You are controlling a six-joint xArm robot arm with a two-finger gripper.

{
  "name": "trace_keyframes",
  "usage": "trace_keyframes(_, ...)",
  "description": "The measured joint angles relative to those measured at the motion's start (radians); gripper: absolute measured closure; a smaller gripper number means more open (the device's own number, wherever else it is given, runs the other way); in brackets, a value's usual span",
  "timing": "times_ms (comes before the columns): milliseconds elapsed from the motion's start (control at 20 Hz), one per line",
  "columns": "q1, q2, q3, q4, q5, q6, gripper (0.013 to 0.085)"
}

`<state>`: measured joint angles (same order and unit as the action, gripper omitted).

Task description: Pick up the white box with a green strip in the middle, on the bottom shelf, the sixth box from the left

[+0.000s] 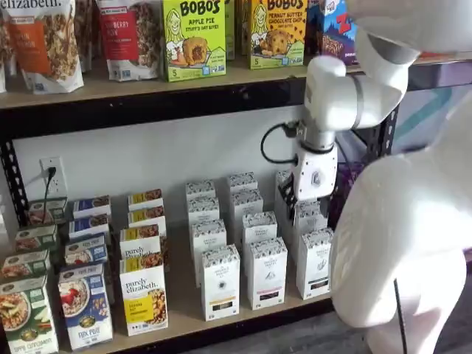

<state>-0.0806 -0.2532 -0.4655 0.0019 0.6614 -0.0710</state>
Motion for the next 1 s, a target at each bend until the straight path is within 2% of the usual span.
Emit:
trace_keyframes(200, 0.001, 0.124, -0.003, -0.03, -0.136, 0.025, 0.013)
trace_keyframes(350, -0.003, 0.206, -0.015, -0.012, -0.211, 0.005, 0.013)
trace_keyframes(550, -0.006, 0.289, -0.036, 0.034, -0.277, -0.042, 0.013)
trace_keyframes(750, -0.004, 0.343, -0.053, 0.103, -0.329, -0.106, 0.013)
trace_keyframes(1000, 0.003, 0.422, -0.091, 0.142, -0.394, -0.141, 0.013)
